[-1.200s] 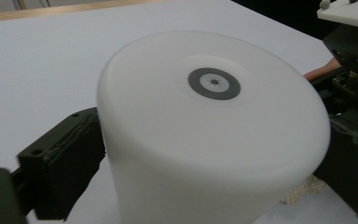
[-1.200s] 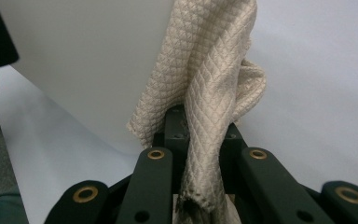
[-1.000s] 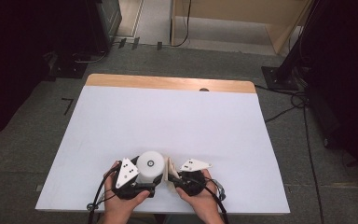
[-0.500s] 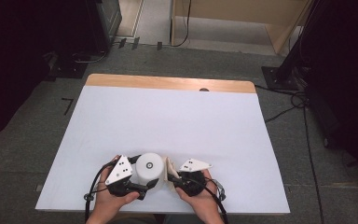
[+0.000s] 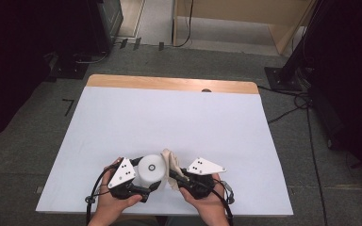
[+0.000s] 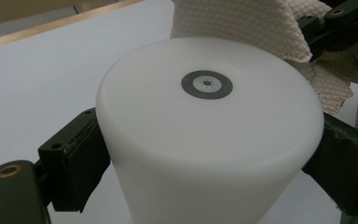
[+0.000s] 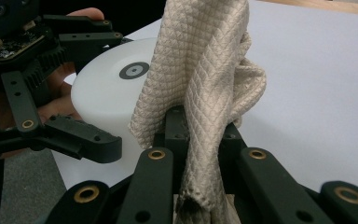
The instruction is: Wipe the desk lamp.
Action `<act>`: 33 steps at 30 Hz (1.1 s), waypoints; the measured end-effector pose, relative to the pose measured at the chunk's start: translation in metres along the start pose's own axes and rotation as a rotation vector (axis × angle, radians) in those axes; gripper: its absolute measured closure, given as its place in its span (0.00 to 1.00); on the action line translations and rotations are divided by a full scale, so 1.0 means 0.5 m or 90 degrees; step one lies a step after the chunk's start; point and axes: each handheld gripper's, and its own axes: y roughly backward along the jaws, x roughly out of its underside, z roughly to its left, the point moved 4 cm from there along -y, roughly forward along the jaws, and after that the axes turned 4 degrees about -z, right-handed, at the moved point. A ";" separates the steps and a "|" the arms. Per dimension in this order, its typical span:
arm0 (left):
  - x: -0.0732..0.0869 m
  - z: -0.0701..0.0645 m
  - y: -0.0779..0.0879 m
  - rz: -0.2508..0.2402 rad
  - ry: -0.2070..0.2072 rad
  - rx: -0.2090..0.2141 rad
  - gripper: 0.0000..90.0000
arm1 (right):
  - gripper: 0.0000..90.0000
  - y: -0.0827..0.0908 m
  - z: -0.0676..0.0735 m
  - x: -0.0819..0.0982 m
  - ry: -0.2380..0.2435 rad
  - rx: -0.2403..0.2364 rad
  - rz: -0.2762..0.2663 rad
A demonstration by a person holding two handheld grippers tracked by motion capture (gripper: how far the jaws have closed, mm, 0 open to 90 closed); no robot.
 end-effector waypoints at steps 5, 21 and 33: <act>0.001 0.000 0.000 -0.001 0.001 0.000 0.09 | 0.89 -0.012 -0.008 0.015 -0.003 0.004 0.020; 0.002 -0.001 0.001 -0.001 -0.001 0.002 0.09 | 0.89 -0.066 -0.043 0.099 -0.084 -0.008 0.121; 0.004 0.000 0.001 -0.005 0.000 0.003 0.09 | 0.89 -0.047 -0.031 0.065 -0.069 -0.008 0.082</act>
